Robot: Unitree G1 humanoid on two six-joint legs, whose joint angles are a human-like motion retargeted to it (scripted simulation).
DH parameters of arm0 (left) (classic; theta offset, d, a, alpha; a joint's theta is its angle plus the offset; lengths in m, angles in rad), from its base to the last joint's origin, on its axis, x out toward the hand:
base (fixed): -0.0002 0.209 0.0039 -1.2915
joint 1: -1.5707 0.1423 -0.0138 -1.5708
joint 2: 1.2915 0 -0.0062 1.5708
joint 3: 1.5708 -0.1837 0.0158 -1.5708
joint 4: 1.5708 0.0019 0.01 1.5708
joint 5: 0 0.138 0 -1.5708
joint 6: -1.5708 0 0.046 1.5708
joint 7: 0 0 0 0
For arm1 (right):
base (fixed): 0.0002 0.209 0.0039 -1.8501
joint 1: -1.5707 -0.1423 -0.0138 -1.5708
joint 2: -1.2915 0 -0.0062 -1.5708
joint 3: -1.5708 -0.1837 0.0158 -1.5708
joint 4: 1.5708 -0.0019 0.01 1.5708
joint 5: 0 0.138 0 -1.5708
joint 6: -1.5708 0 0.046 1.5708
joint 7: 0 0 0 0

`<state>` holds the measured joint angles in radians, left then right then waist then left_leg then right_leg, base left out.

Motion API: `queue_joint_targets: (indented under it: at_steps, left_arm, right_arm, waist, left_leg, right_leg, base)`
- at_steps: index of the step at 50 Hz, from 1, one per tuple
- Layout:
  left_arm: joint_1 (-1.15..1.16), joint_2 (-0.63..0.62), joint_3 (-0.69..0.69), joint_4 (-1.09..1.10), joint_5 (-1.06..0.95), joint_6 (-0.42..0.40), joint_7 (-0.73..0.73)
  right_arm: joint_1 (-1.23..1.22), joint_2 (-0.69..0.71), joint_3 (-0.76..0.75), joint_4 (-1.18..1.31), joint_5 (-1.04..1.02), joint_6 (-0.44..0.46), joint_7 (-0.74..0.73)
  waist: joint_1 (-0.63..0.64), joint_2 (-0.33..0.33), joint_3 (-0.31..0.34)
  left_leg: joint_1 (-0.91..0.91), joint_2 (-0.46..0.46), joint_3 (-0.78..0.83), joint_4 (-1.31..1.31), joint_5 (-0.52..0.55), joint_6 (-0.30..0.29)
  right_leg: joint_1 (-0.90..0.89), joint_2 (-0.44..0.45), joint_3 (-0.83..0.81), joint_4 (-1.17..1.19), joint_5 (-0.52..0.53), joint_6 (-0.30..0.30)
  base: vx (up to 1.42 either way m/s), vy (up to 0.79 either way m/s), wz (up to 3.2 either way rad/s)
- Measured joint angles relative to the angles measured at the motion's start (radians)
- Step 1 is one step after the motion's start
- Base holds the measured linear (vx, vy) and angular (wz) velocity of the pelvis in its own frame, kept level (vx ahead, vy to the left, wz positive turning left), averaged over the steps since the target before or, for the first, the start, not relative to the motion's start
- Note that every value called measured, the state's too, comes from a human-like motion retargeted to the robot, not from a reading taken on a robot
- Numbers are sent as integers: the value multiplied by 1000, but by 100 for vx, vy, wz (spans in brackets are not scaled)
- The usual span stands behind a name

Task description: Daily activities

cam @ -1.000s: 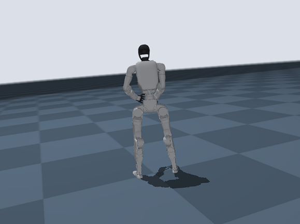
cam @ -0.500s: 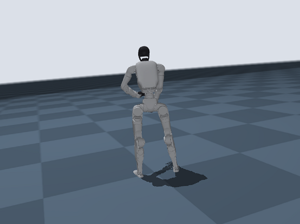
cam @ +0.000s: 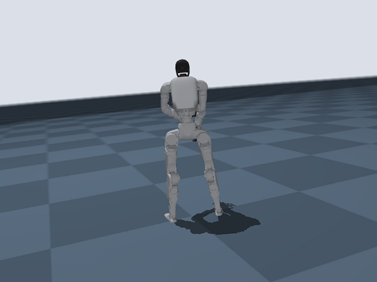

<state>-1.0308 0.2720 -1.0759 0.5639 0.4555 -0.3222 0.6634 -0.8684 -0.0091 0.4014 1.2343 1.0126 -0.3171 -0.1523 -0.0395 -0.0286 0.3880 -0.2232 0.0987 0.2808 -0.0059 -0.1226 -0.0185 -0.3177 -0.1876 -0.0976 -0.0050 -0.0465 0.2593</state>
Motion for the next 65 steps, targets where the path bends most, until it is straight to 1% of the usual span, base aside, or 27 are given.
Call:
queue_joint_targets:
  at_steps: [5,10,18,26,36,45,48,50,52,53,55,58,60,62,63,65]
  left_arm:
    - [-12,-28,-4,12,-17,-1,2]
    - [6,-39,-11,-26,-36,-8,-14]
    - [118,-8,-16,-153,-90,-18,-69]
    - [257,11,13,-232,-174,-17,-102]
    - [413,-20,64,-236,-297,-9,-134]
    - [485,-50,89,-206,-391,-1,-199]
    - [509,-50,100,-198,-420,4,-218]
    - [584,-51,95,-198,-416,3,-214]
    - [582,-28,126,-208,-446,10,-221]
    - [625,-25,131,-218,-445,10,-213]
    - [629,1,173,-239,-481,16,-211]
    - [755,16,216,-288,-507,16,-178]
    - [757,40,270,-312,-567,23,-170]
    - [847,38,299,-335,-589,21,-148]
    - [841,48,325,-340,-616,26,-144]
    - [925,39,344,-351,-617,24,-123]
  right_arm:
    - [-20,-17,-17,41,-1,2,-13]
    - [-29,-38,-37,74,12,12,-9]
    - [-10,-83,-56,98,36,36,27]
    - [18,-112,-73,117,70,65,65]
    - [40,-131,-121,119,162,79,86]
    - [73,-160,-147,65,217,84,113]
    - [85,-153,-146,5,222,85,131]
    - [168,-122,-133,-72,215,60,149]
    - [193,-138,-131,-151,209,59,149]
    - [254,-124,-121,-208,200,43,157]
    - [297,-135,-117,-313,193,40,153]
    - [494,-104,-86,-513,163,3,149]
    - [536,-113,-87,-620,163,7,123]
    - [660,-92,-69,-723,143,-9,109]
    - [668,-98,-73,-761,145,-6,91]
    - [770,-81,-59,-828,120,-19,75]
  waist:
    - [4,25,1]
    - [15,52,-4]
    - [41,90,-30]
    - [78,124,-62]
    - [127,168,-95]
    - [160,198,-116]
    - [164,204,-121]
    - [167,196,-160]
    - [161,197,-150]
    - [159,191,-167]
    - [149,189,-150]
    - [139,170,-187]
    - [127,167,-158]
    - [120,153,-180]
    - [114,152,-164]
    - [109,140,-188]
  left_leg:
    - [-6,2,-5,-7,8,1]
    - [-5,2,-11,-16,14,3]
    - [5,-2,-26,-34,25,5]
    - [15,-6,-43,-56,38,7]
    - [9,-12,-66,-65,46,12]
    - [-1,-17,-84,-66,47,19]
    - [-2,-18,-87,-66,46,22]
    - [-6,-21,-77,-81,58,27]
    - [-7,-20,-84,-69,48,26]
    - [-6,-22,-78,-78,56,29]
    - [-2,-21,-86,-65,44,27]
    - [1,-26,-72,-75,53,32]
    - [6,-26,-81,-56,37,31]
    - [10,-30,-69,-55,39,35]
    - [12,-30,-75,-46,32,34]
    - [16,-36,-62,-45,35,38]
  right_leg:
    - [-1,4,-5,-10,5,-3]
    - [2,4,-13,-16,7,-6]
    - [13,1,-31,-14,2,-12]
    - [23,-3,-50,-9,0,-19]
    - [33,-9,-82,-15,8,-26]
    - [37,-17,-109,-16,14,-31]
    - [36,-19,-115,-8,10,-33]
    - [20,-22,-108,-7,17,-34]
    - [23,-23,-118,6,3,-38]
    - [15,-25,-113,13,3,-38]
    - [21,-26,-123,29,-15,-40]
    - [-3,-35,-113,63,-33,-39]
    - [8,-37,-122,77,-52,-39]
    - [-6,-45,-110,101,-66,-36]
    - [2,-45,-116,105,-75,-36]
    - [-15,-54,-103,133,-93,-33]
  base:
    - [0,0,0]
    - [0,0,0]
    - [0,0,0]
    - [0,0,0]
    - [0,0,0]
    - [0,0,0]
    - [0,0,0]
    - [0,0,0]
    - [0,0,0]
    - [0,0,0]
    - [0,0,0]
    - [0,0,0]
    - [0,0,0]
    - [0,0,0]
    - [0,0,0]
    - [0,0,0]
